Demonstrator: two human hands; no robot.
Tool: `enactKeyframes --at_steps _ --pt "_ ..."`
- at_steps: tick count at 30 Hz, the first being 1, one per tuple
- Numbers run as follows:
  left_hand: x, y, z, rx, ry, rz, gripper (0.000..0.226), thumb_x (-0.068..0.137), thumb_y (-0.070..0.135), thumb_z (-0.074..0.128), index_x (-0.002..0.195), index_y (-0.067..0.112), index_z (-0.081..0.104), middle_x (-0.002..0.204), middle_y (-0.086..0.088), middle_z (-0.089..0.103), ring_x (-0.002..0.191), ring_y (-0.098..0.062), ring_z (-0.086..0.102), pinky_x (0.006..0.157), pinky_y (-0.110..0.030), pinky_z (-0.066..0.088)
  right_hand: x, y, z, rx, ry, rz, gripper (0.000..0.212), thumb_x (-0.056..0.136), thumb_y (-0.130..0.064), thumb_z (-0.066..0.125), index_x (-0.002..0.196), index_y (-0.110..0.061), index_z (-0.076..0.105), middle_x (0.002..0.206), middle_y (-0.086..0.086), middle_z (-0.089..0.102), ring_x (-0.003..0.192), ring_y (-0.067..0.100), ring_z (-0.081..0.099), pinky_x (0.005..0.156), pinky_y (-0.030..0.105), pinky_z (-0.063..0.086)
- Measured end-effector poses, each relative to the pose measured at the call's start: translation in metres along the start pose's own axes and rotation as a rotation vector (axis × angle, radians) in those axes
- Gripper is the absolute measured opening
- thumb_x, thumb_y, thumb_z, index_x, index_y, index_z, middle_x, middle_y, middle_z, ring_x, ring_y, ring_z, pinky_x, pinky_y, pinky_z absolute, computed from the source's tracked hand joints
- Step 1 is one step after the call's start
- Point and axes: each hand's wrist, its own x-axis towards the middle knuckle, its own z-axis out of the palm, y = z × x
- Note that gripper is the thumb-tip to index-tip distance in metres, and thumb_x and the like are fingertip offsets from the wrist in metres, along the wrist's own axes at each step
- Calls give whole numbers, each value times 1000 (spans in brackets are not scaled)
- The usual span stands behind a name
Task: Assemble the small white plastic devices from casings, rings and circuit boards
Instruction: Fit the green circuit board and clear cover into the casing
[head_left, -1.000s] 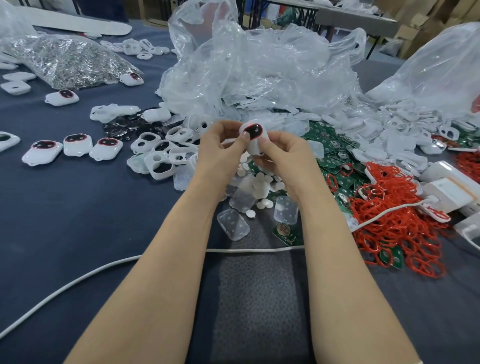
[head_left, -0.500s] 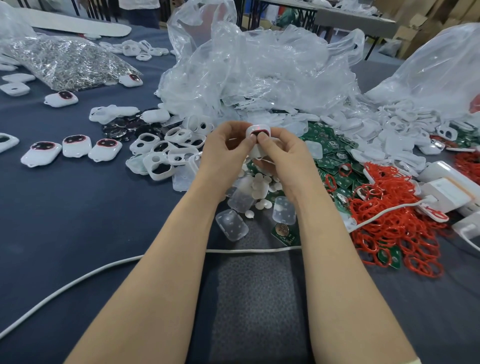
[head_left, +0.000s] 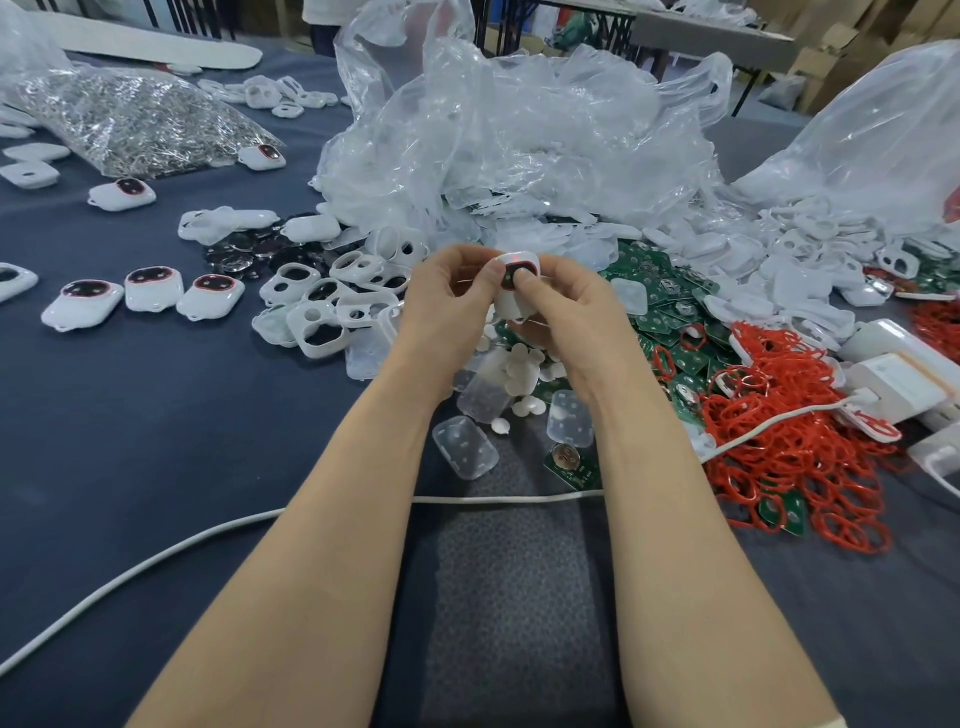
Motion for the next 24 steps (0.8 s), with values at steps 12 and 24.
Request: enactKeyframes --at_steps 12,24 --pt "0 2 -2 -169 63 -77 9 95 12 59 91 16 66 105 -17 69 106 -32 64 98 -46 50 -1 -1 0 4 -119 26 25 93 -1 56 118 -2 56 92 12 70 78 15 70 79 26 58" --pt "-1 1 -2 -184 29 -51 12 94 13 59 89 20 68 103 -12 70 107 -30 64 99 -44 50 -2 -2 -1 58 -101 18 16 91 -6 60 108 -9 60 90 9 73 84 19 71 81 28 57"
